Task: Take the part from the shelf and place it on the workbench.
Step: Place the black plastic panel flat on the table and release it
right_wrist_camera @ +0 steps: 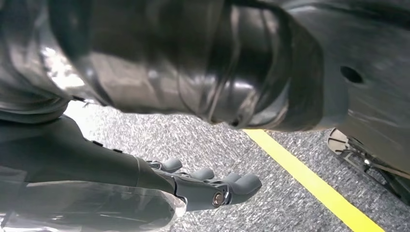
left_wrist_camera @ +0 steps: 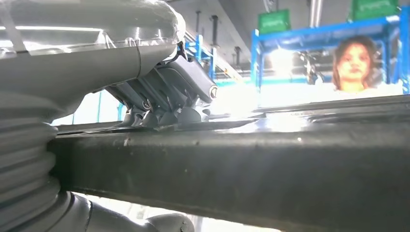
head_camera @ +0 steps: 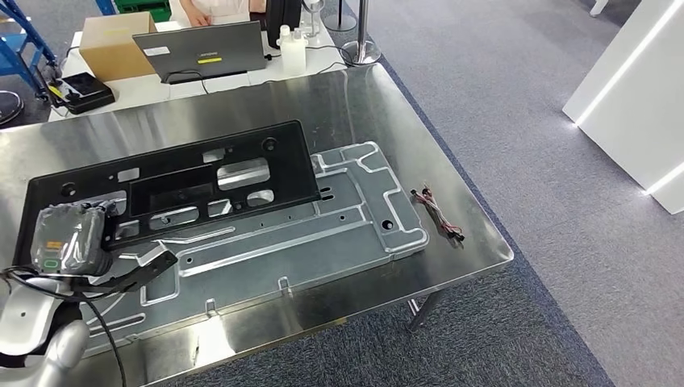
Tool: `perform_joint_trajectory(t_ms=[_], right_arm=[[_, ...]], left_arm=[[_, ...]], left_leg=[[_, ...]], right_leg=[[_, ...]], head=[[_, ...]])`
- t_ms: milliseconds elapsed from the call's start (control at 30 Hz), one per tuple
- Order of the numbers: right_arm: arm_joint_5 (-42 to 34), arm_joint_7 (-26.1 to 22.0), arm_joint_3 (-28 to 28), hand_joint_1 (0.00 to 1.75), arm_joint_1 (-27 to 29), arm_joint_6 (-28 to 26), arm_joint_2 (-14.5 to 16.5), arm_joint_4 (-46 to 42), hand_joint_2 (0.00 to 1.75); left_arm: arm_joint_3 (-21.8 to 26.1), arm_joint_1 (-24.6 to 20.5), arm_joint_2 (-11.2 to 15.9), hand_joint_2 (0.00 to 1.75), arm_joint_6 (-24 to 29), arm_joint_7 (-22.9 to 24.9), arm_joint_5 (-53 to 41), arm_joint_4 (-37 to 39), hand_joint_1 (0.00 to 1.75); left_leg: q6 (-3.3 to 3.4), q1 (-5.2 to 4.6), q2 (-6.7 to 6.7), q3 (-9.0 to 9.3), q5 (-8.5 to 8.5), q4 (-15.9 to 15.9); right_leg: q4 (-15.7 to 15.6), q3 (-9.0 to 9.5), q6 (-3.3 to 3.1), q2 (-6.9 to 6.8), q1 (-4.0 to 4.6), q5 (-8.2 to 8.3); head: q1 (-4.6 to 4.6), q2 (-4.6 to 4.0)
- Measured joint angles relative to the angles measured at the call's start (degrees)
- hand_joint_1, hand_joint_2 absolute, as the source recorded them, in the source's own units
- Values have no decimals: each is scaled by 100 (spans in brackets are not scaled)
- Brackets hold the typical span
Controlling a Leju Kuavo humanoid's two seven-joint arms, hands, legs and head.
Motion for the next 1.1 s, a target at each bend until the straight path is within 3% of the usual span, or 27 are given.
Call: perform_joint_trajectory(t_ms=[300, 567, 700, 733, 867, 1100], right_arm=[[-45, 407, -97, 0, -78, -29, 72, -67, 0], [-232, 450, -261, 0, -74, -106, 69, -95, 0], [-303, 454, -334, 0, -67, -129, 62, -103, 0], [-322, 451, -352, 0, -65, -132, 61, -104, 0], [-355, 469, -422, 0, -53, -135, 54, -107, 0], [-340, 591, -456, 0, -18, -184, 44, -109, 0]], left_arm=[[-294, -390, -423, 175, 4, 72, -114, 973, 175], [-321, -450, -552, 175, 305, 109, -5, 1677, 175], [-318, -428, -553, 175, 501, 108, 43, 1967, 0], [-313, -414, -553, 175, 564, 107, 56, 2021, 0], [-246, -328, -550, 0, 669, -27, 210, 2187, 0], [-82, -189, -530, 0, 585, -115, 317, 2221, 0]], left_leg=[[1, -3, 0, 0, 1, 0], [1, -3, 0, 0, 0, 0], [1, -2, 0, -1, 0, -1], [1, -2, 0, -1, 0, -1], [1, -3, -1, -1, 0, -1], [1, -3, -1, -1, 0, -1]], right_leg=[[0, 8, 4, 0, -2, 3], [0, 5, 4, 2, -2, 2], [1, 7, 4, -1, -1, 2], [1, 7, 4, -1, -1, 2], [2, 8, 4, -2, -1, 2], [2, 10, 4, -2, -2, 2]], head=[[1, 0], [0, 0], [1, 0], [1, 0], [1, 0], [1, 0]])
